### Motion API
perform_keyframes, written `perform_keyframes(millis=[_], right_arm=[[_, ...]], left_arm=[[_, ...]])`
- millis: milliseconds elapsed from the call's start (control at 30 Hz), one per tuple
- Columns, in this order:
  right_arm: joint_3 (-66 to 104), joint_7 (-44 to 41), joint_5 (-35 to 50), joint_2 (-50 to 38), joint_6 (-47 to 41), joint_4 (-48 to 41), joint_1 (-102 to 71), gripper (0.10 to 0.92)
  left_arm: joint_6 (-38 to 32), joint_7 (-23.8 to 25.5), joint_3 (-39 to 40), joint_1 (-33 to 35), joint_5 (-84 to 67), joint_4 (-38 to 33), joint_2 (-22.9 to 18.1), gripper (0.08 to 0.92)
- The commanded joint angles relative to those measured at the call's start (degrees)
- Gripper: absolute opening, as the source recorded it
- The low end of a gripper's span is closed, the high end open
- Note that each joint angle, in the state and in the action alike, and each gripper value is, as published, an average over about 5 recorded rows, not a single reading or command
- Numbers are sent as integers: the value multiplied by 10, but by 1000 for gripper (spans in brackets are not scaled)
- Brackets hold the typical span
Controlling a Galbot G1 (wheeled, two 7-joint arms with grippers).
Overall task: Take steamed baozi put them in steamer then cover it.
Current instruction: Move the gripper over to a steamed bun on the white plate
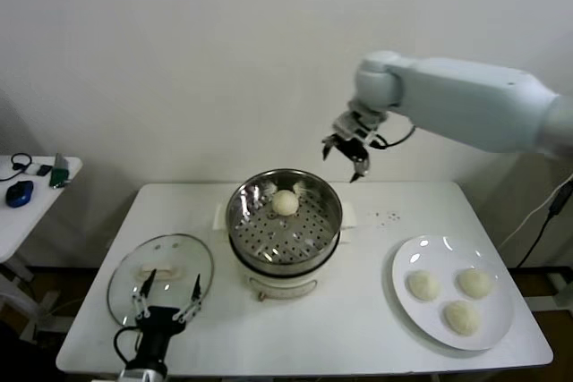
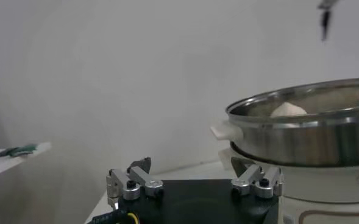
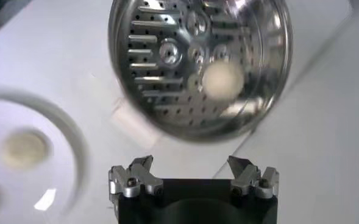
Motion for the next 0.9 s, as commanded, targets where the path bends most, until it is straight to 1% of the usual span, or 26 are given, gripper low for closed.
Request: perform_keyframes(millis=[33, 200, 433, 667, 900], right_arm=[[-91, 47, 109, -173, -154, 107, 43, 823], [-50, 62, 52, -238, -185, 144, -34, 823], [60, 62, -40, -281, -192, 130, -204, 823], [167, 64, -85, -288, -189, 112, -355, 823], [220, 66, -111, -267, -182, 76, -415, 823]], left_arm=[[0, -6, 1, 2, -5, -8, -2, 823], [4, -9, 1, 0, -2, -10, -5, 823], [7, -9, -2, 5, 3, -13, -10, 823], [6, -8, -6, 6, 10, -9, -17, 823], [6, -8, -6, 6, 15, -8, -22, 823]])
